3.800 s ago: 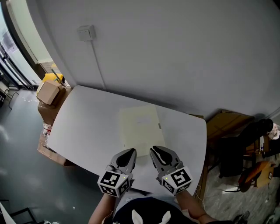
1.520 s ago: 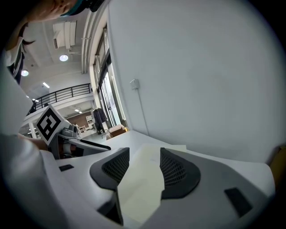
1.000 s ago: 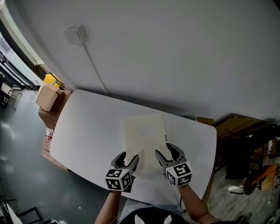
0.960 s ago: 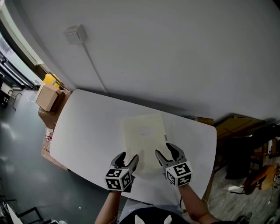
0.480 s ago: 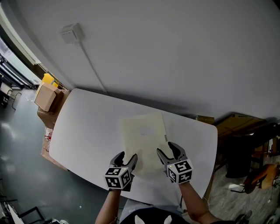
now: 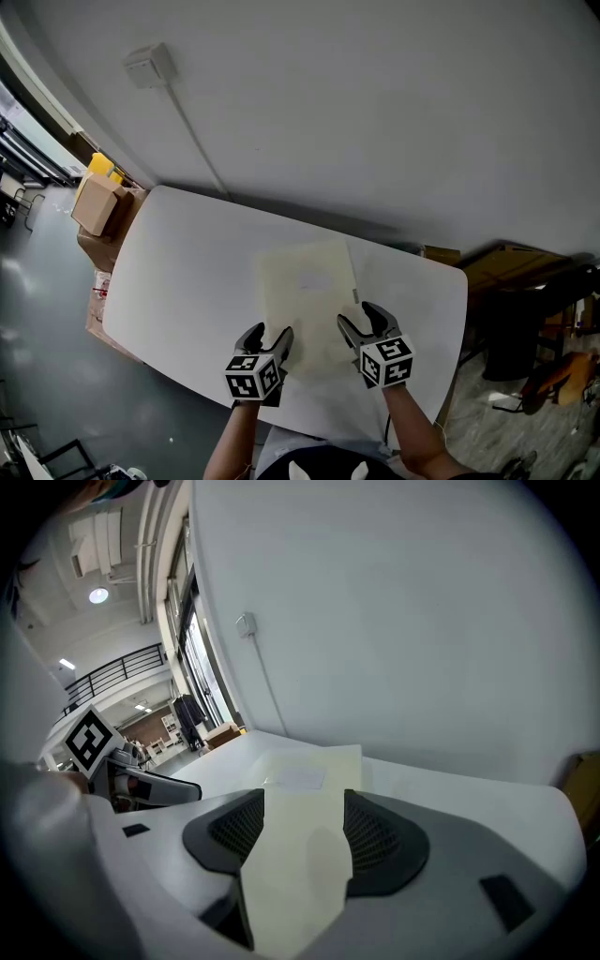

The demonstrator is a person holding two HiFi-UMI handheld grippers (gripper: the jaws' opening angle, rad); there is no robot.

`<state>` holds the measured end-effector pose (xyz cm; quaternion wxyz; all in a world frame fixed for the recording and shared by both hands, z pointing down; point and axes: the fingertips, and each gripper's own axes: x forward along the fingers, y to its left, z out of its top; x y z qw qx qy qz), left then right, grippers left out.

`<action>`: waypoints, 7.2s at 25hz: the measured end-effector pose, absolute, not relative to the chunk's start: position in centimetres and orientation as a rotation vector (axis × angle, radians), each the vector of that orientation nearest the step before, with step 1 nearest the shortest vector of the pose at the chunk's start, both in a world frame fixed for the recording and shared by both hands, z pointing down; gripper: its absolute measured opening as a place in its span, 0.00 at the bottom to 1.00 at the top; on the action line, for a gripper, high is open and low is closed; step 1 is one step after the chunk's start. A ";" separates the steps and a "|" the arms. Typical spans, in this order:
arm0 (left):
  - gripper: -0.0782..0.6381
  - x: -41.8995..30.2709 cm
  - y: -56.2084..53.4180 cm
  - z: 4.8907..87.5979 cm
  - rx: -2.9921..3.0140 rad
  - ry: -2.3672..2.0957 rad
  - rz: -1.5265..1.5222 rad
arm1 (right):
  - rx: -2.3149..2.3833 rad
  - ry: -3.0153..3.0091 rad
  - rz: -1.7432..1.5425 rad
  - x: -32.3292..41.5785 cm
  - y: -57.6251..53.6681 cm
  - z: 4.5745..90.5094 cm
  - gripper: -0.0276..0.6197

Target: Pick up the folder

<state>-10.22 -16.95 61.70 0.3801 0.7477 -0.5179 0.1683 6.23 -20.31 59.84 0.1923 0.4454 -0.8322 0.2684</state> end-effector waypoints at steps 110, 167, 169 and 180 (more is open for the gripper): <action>0.56 -11.5 -18.2 64.3 1.758 -1.218 0.193 | 1.344 -2.225 1.486 7.5 -19.8 64.7 0.52; 0.56 -10.1 -10.9 50.5 1.997 -1.345 0.095 | 1.420 -2.533 1.240 8.8 -12.6 51.2 0.50; 0.56 -10.0 -10.6 50.0 2.005 -1.347 0.091 | 1.425 -2.539 1.232 8.9 -12.3 50.7 0.50; 0.56 -10.0 -8.3 48.8 2.018 -1.349 0.054 | 1.427 -2.565 1.185 9.0 -9.9 49.0 0.50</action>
